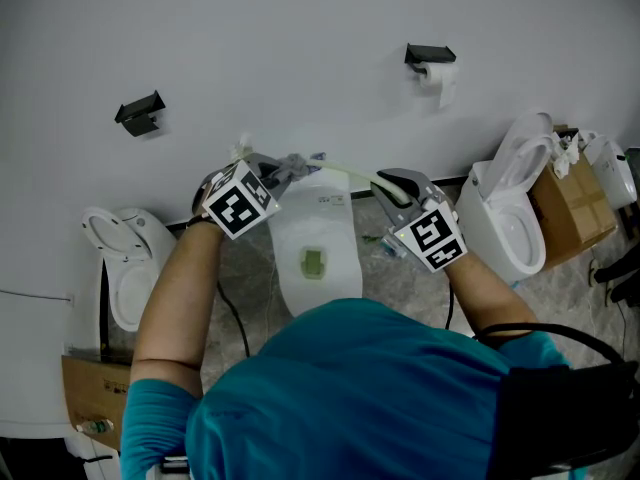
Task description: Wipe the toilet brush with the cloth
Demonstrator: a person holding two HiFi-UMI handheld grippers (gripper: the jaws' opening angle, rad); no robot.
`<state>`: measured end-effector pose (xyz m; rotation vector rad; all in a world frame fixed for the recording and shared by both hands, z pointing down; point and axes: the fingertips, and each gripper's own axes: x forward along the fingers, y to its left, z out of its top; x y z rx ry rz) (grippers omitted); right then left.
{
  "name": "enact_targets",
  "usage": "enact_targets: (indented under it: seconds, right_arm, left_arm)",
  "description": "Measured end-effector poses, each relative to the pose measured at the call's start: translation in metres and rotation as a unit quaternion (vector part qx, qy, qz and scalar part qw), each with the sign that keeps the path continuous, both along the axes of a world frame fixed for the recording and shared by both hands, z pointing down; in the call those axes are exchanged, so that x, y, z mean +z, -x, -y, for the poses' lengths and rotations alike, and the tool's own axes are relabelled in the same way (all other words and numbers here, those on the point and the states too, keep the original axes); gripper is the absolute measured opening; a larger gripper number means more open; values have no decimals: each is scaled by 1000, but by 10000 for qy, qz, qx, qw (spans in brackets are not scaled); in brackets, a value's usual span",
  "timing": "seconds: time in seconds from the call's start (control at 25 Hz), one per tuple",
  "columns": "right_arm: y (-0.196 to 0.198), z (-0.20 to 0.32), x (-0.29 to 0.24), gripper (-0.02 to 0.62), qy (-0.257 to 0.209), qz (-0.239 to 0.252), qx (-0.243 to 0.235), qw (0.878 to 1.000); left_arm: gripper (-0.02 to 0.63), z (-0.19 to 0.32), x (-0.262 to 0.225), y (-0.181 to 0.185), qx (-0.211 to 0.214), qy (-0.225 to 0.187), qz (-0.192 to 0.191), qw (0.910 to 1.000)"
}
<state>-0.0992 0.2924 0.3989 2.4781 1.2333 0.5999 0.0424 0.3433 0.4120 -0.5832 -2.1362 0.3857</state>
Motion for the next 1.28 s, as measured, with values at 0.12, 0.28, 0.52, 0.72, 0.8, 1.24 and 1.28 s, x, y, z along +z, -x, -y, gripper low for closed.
enact_targets:
  seconds: [0.12, 0.28, 0.52, 0.72, 0.8, 1.24, 1.28]
  right_arm:
    - [2, 1, -3, 63, 60, -7, -2, 10000]
    - [6, 4, -6, 63, 121, 38, 2, 9999]
    - [13, -1, -2, 63, -337, -544, 149, 9978]
    - [22, -21, -3, 61, -1466, -2398, 352, 9591]
    - [17, -27, -6, 61, -1854, -2970, 342, 9361]
    - [-34, -30, -1, 61, -3091, -4105, -68, 8579]
    - [-36, -29, 0, 61, -3119, -4106, -89, 8567]
  left_arm:
    - [37, -3, 4, -6, -63, -24, -19, 10000]
    - [37, -4, 6, -10, -127, -80, -21, 9999]
    - [37, 0, -1, -12, -206, 102, 268, 9994]
    - [37, 17, -28, 17, -152, 609, 993, 9931]
    - [37, 23, -36, 33, -63, 794, 1182, 9898]
    - [37, 29, -48, 82, 414, 1395, 994, 9844]
    - [37, 30, -48, 83, 441, 1400, 986, 9843]
